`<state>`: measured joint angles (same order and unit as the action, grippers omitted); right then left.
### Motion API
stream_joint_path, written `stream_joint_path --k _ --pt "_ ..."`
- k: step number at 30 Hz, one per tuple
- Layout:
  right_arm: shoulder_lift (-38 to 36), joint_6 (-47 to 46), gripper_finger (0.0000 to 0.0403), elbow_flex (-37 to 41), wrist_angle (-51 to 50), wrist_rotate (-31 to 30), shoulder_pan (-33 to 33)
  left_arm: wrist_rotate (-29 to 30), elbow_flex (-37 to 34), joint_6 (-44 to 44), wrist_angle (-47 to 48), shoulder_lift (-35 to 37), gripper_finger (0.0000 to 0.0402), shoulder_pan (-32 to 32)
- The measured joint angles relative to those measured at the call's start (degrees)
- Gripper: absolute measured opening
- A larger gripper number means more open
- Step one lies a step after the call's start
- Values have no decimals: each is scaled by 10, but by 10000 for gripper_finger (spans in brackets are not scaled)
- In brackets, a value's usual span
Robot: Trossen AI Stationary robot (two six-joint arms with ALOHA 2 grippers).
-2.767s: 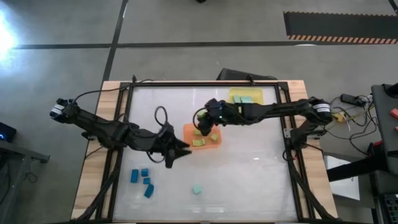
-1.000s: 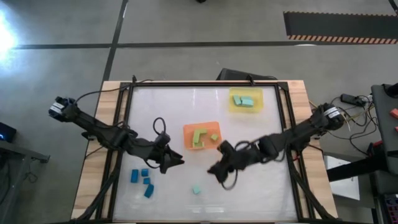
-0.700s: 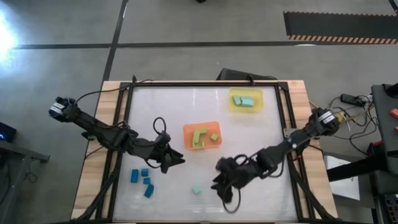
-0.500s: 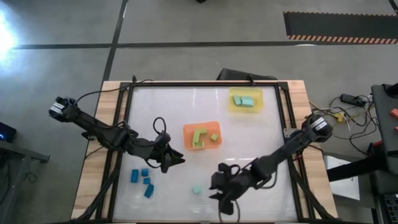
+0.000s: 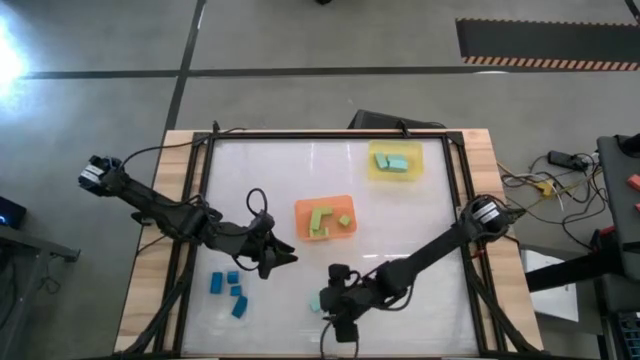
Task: Sort & place blocks by color
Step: Put the light blue block into the yellow bin
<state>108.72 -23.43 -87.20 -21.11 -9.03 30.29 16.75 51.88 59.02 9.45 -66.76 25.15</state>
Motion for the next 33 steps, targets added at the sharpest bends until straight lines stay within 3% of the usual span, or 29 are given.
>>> stream_joint_path --k 5,9,15,23,28,33 --pt "3 53 251 0 -5 3 -29 0 0 -1 0 0 164 0" --pt "25 87 250 0 5 44 -50 0 0 -11 0 0 164 0" --pt "77 94 247 -13 4 90 -52 0 0 -12 0 2 164 0" --pt "115 101 239 -36 5 91 -60 0 0 -13 0 3 164 0" --pt "115 102 212 -36 6 94 -67 0 0 -13 0 3 164 0" --pt "115 102 152 -36 6 95 -68 0 0 -14 0 3 164 0"
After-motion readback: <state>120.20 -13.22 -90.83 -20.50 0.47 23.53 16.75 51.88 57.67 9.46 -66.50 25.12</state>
